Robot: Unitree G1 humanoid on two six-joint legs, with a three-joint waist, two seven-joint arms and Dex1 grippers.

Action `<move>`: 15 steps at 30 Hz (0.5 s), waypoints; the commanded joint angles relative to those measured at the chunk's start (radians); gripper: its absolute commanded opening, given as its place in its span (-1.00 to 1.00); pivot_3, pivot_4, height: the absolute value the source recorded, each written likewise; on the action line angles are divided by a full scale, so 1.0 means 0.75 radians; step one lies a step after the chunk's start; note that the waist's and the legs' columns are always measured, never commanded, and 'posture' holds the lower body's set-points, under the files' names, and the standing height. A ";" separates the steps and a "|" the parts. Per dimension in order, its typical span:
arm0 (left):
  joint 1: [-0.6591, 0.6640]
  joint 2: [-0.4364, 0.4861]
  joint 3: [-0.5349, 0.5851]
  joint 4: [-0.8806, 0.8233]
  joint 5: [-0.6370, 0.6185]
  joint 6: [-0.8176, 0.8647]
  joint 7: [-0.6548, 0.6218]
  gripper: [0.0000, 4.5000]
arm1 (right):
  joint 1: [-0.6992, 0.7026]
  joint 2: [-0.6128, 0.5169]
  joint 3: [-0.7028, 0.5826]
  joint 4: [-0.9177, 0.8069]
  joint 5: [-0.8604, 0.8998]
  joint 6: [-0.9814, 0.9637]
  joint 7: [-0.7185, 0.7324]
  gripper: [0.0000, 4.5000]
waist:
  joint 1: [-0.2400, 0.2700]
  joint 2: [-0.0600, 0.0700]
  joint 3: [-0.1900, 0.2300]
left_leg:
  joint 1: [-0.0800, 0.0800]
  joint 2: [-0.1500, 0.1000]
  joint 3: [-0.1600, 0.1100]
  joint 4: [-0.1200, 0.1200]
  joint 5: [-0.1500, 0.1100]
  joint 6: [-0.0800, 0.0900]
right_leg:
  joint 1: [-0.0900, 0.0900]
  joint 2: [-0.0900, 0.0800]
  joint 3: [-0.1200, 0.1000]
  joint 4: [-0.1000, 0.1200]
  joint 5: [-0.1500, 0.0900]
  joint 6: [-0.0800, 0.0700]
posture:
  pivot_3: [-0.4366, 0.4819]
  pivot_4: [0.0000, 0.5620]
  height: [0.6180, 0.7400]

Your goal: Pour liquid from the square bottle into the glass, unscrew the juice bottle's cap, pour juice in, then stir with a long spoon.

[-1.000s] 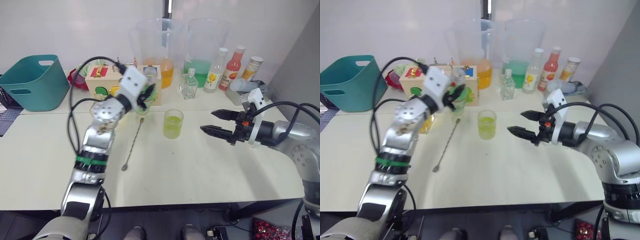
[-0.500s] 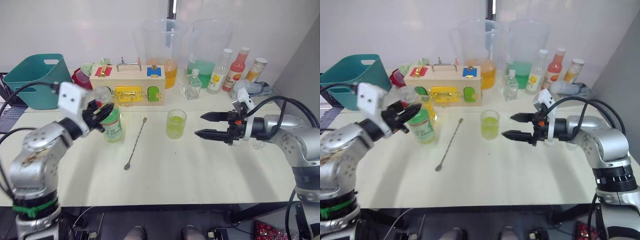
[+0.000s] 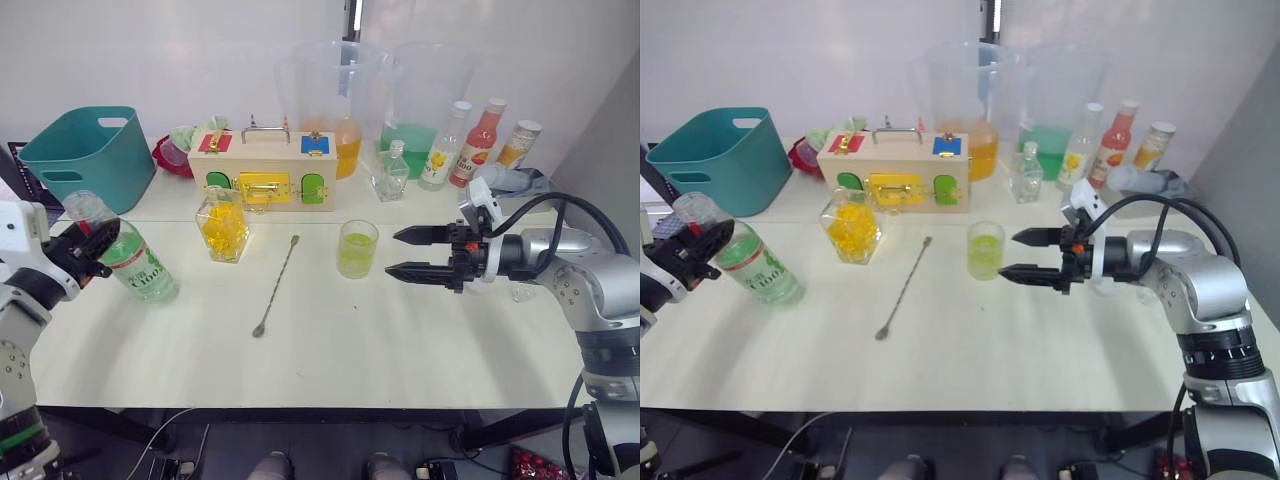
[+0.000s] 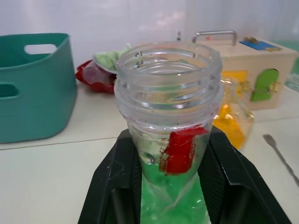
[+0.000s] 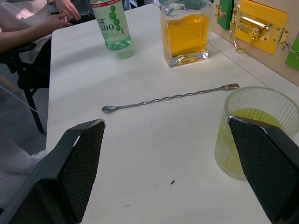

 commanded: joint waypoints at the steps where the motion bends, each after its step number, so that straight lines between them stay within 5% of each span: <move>1: -0.124 0.082 -0.023 0.145 0.034 -0.150 0.012 -0.44 | -0.016 -0.013 -0.048 -0.066 0.018 0.010 -0.017 0.98 | 0.005 0.000 0.000 | 0.000 0.000 0.000 0.000 0.000 0.000 | 0.000 0.000 0.000 0.000 0.000 0.000 | -0.05 -0.47 1.00; 15: -0.656 0.113 -0.342 1.004 0.252 -0.538 0.046 -0.44 | 0.033 -0.006 -0.097 -0.175 0.062 0.072 -0.104 0.98 | -0.009 -0.003 -0.001 | -0.002 0.000 0.001 0.000 -0.002 0.000 | -0.004 -0.001 -0.001 0.002 0.001 0.001 | -0.05 -0.47 1.00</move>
